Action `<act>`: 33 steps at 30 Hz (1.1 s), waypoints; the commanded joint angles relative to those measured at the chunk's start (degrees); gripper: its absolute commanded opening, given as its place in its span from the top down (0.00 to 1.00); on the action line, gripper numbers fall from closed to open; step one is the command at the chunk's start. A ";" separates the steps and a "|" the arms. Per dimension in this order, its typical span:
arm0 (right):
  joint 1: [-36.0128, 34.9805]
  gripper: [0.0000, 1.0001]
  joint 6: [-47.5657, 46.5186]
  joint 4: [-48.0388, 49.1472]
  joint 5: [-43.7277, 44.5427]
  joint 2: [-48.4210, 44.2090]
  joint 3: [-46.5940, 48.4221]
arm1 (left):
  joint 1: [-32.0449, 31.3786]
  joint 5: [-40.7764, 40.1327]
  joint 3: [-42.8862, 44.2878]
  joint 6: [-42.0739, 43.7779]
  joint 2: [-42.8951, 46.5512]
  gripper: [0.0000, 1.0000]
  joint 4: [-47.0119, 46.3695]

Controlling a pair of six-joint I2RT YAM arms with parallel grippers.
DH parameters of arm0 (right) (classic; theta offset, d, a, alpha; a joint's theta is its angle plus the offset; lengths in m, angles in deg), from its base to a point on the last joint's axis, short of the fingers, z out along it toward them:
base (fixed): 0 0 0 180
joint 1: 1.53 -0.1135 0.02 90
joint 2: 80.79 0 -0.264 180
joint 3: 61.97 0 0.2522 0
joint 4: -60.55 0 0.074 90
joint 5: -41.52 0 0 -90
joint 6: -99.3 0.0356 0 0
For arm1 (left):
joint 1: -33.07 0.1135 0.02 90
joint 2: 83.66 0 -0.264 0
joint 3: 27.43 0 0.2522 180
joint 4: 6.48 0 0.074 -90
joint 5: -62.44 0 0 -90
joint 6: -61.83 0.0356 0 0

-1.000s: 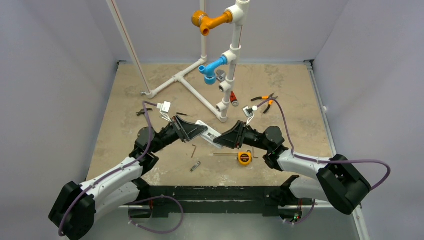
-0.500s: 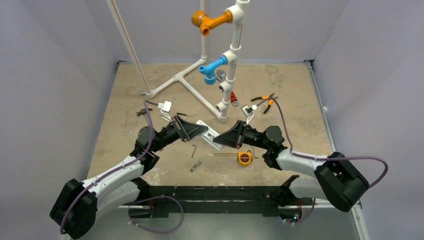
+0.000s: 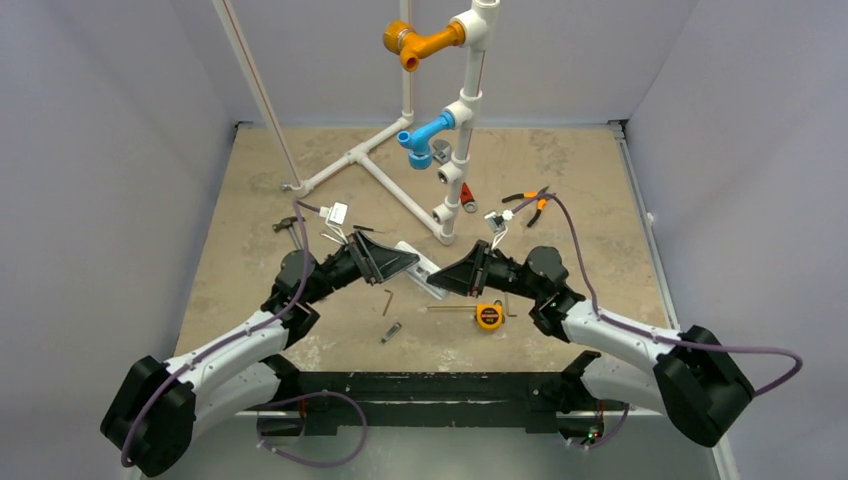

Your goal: Load the batteries into the remote control

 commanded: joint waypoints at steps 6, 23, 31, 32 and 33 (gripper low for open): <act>0.16 1.00 -26.92 -49.79 20.48 -11.60 10.30 | -0.12 -2.75 5.13 5.47 4.16 0.10 10.92; -0.19 1.00 -28.78 -88.64 56.20 1.24 24.68 | 0.01 -4.39 5.65 6.51 4.24 0.07 13.59; -3.27 1.00 -25.96 -97.94 70.54 9.58 30.40 | 0.16 -3.84 5.89 6.68 3.99 0.08 13.95; -3.92 1.00 -25.37 -99.42 71.63 11.21 31.56 | 0.16 -3.73 5.96 6.67 3.90 0.08 13.90; -4.80 1.00 -24.29 -101.53 72.82 13.26 32.88 | 0.16 -3.67 6.02 6.59 3.78 0.08 13.86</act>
